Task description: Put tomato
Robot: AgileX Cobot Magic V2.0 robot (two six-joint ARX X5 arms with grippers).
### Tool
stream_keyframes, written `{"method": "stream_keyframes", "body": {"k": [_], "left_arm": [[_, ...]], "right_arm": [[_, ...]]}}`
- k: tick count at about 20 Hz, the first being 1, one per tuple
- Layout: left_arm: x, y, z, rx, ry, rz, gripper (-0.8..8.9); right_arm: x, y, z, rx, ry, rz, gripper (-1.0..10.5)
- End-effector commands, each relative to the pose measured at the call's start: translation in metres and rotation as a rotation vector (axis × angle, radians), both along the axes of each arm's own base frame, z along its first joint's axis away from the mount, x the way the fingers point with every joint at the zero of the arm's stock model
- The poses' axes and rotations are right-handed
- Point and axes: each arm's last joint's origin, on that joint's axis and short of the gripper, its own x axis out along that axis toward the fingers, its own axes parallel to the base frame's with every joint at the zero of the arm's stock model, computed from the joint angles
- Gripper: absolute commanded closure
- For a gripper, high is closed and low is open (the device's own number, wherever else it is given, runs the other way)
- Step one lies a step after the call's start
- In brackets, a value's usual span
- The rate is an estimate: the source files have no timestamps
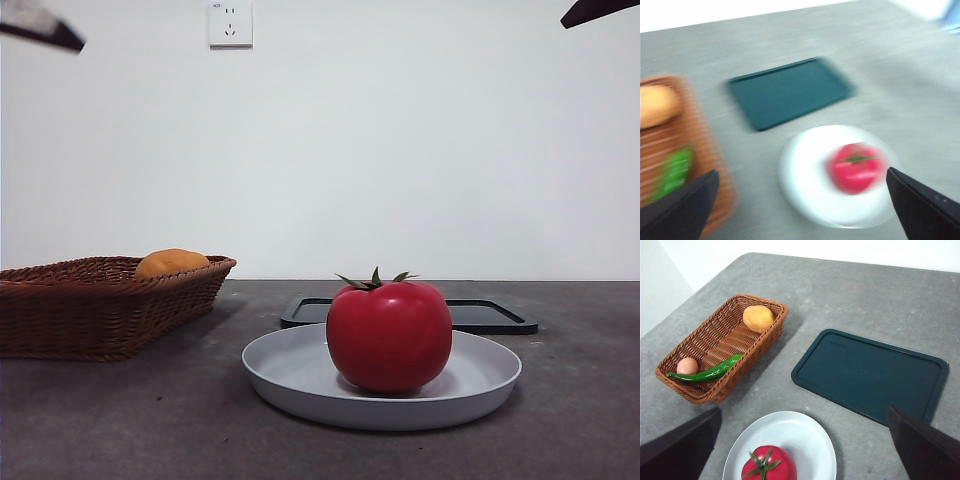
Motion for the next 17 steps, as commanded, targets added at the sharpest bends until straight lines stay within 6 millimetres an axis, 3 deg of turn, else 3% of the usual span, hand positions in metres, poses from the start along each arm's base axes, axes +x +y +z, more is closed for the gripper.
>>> {"method": "stream_keyframes", "body": {"k": [1,9,17], "left_arm": [[-0.007,-0.001,0.008,-0.077,-0.013,-0.126,0.99],[-0.008,0.001,0.008,-0.061,-0.022,-0.122,0.98],[-0.008,0.001,0.008,-0.06,-0.019,-0.122,0.98]], "right_arm": [[0.001,0.001,0.005,0.001,-0.024,0.008,3.7],[0.003,0.011,0.0,0.031,0.045,0.064,3.7],[0.041,0.083,-0.034,-0.122,0.302,0.171,3.7]]}}
